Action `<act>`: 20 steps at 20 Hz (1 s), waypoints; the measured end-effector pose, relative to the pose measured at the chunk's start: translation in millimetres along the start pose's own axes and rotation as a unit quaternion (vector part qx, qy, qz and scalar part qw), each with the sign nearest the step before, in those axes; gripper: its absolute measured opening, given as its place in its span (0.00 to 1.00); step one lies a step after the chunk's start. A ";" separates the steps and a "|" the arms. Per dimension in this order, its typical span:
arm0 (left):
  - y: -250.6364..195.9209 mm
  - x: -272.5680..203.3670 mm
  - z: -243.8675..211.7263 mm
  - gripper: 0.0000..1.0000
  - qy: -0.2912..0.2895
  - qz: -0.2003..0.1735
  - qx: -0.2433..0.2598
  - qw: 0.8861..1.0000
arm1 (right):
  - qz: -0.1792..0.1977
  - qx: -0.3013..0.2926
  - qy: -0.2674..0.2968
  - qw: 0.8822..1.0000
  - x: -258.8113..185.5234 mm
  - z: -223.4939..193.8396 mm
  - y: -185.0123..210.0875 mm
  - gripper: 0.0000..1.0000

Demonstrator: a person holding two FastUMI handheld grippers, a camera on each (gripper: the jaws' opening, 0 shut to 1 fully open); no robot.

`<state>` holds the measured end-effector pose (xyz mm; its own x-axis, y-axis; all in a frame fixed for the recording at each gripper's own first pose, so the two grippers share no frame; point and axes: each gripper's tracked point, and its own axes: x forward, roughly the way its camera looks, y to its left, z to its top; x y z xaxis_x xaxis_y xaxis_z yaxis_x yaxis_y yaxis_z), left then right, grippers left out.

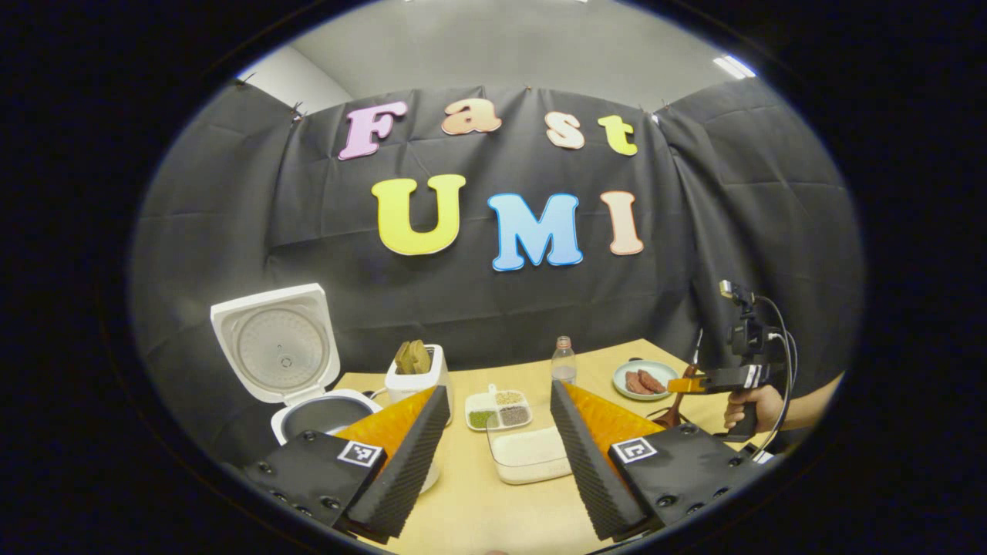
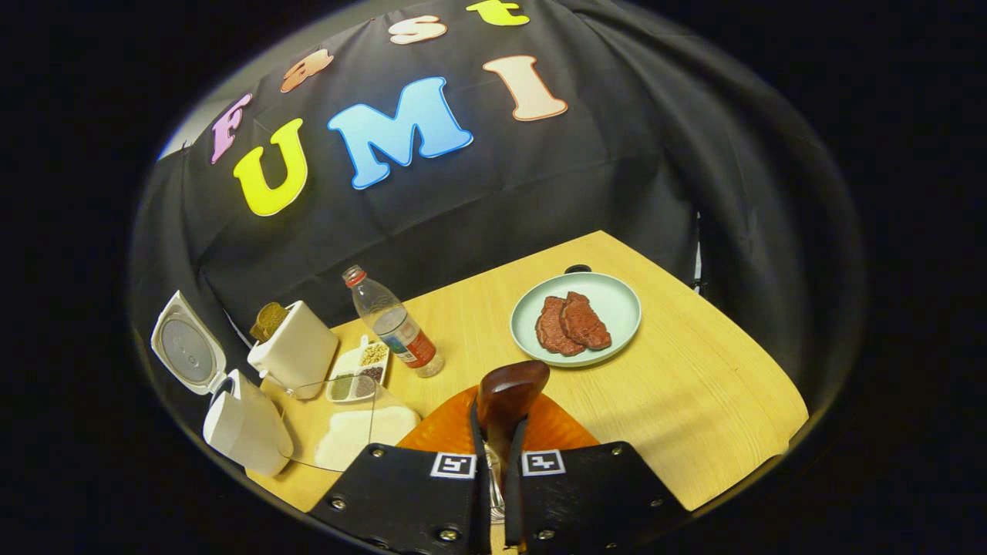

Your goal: Close the left gripper, press the button to open the rice cooker; take a wooden spoon from the chopstick holder with the right hand, scoop a spoonful of rice and pour it into the rice cooker, then put the wooden spoon back into the chopstick holder.

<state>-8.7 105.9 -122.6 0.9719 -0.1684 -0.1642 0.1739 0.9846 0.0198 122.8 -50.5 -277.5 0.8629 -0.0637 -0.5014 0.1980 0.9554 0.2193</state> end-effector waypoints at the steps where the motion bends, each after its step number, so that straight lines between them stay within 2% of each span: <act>1: 0.4 1.0 0.4 0.93 -0.002 -0.001 -0.002 1.000 | 0.001 -0.004 -0.006 1.000 -2.7 1.0 -0.4 0.10; 2: 0.6 0.7 0.7 0.93 -0.004 -0.002 -0.005 1.000 | -0.007 -0.017 -0.011 1.000 -5.3 3.1 -5.0 0.19; 3: 0.2 2.4 1.3 0.93 -0.006 -0.005 -0.009 1.000 | -0.014 -0.033 -0.018 0.999 -6.2 4.3 -11.7 0.24; 6: -1.4 7.1 2.1 0.93 -0.010 -0.017 -0.015 1.000 | -0.070 -0.080 -0.047 0.993 -30.4 22.3 -40.0 1.00; 9: -2.0 11.3 9.1 0.93 -0.021 -0.030 -0.018 0.999 | -0.082 -0.099 -0.085 0.988 -61.6 46.0 -40.2 1.00; 10: -1.0 12.4 11.8 0.89 -0.026 -0.033 -0.021 0.999 | -0.082 -0.102 -0.103 0.986 -73.6 57.8 -36.3 1.00; 11: 1.3 14.2 15.8 0.90 -0.031 -0.034 -0.024 0.999 | -0.078 -0.103 -0.120 0.984 -85.0 70.4 -30.5 1.00; 14: 17.1 18.0 24.6 0.94 -0.041 -0.027 -0.029 0.998 | -0.065 -0.095 -0.160 0.980 -112.6 102.9 -8.0 1.00; 15: 24.9 19.5 27.2 0.91 -0.042 -0.023 -0.030 0.998 | -0.057 -0.092 -0.169 0.980 -120.3 111.0 -0.2 1.00; 17: 41.2 20.6 34.8 0.91 -0.050 -0.012 -0.035 0.998 | -0.032 -0.087 -0.182 0.979 -132.7 124.6 22.8 1.00; 19: 61.5 22.7 43.4 0.97 -0.056 0.002 -0.028 0.998 | -0.017 -0.085 -0.189 0.978 -139.9 132.6 40.4 1.00; 20: 71.3 24.4 47.0 0.91 -0.059 0.007 -0.023 0.998 | -0.010 -0.084 -0.195 0.977 -143.9 136.8 49.0 1.00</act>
<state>34.8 169.7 -78.8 0.9867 -0.1562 -0.0461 0.1551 0.9876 -0.0252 72.0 -33.9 -80.1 0.9778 -0.1567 -0.1392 0.1658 0.9845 0.0563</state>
